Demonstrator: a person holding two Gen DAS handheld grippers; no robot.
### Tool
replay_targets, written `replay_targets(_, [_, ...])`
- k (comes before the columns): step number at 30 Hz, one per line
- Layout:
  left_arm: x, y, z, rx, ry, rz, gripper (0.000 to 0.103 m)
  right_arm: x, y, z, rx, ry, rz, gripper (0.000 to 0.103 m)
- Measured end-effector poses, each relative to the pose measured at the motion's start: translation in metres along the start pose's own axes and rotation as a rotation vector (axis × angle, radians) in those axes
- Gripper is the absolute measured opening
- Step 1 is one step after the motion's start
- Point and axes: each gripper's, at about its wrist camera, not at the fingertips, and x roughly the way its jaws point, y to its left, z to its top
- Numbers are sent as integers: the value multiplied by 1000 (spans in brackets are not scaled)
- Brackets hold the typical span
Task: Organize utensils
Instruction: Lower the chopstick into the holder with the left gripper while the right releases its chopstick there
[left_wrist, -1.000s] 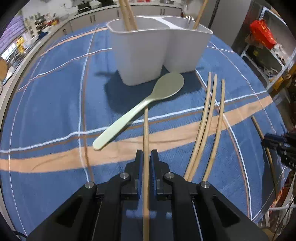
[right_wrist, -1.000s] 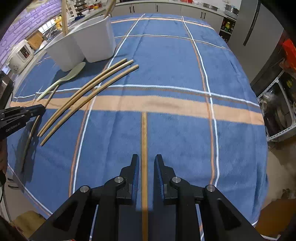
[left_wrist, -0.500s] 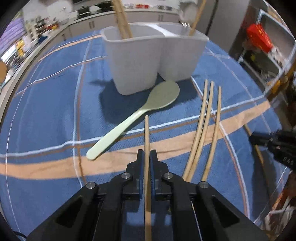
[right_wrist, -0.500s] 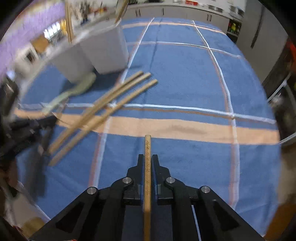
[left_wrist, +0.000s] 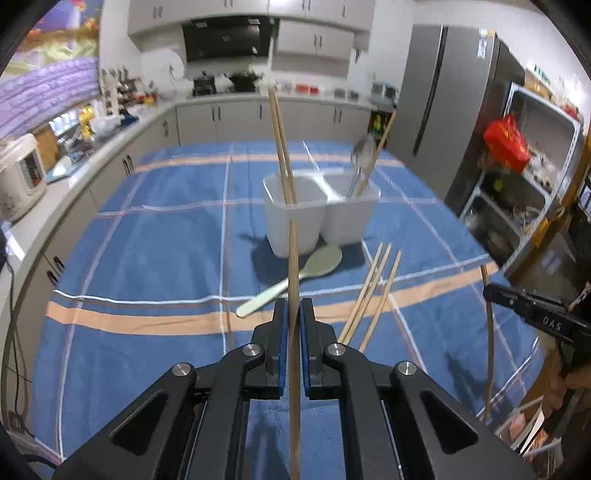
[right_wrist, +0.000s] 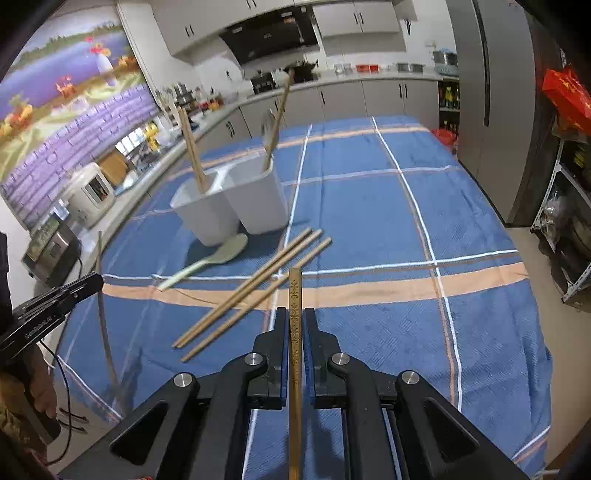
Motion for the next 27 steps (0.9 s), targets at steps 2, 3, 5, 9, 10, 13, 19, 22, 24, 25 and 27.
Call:
replay_targets(2, [-17,-2,-1,-13,-44,8,6,-11,1,-1,2,-28,11,7])
replay_targets(3, [-26,1,-1,-18,-55,8,6,-16,1,-2,2,-39,13,7])
replay_targets(5, [-42,2,0,-31,-89,7,6,-27,2,-3,5,-63,21,7])
replay_targets(9, [-67,-1,3,-43,-141,5,6,-48,1,-2,6,-121,32,7])
replay_targets(10, [-73,-2,6,-47,-156,3,6,-52,2,0,2,-132,31,7])
replay_targets(13, [-84,-4,12,-53,-186,-6,6,-64,5,4,-12,-171,32,7])
replay_targets(19, [-98,-4,34,-57,-241,-22,6,-75,6,20,-14,-218,51,7])
replay_targets(22, [-94,-2,52,-57,-266,-26,6,-75,7,37,-8,-241,60,7])
replay_targets(24, [-91,1,67,-60,-289,-24,6,-74,9,56,-3,-264,67,7])
replay_targets(25, [-89,2,76,-61,-303,-22,6,-74,9,61,-2,-272,71,7])
replay_targets(27, [-85,5,92,-66,-325,-22,6,-74,14,83,0,-307,81,7])
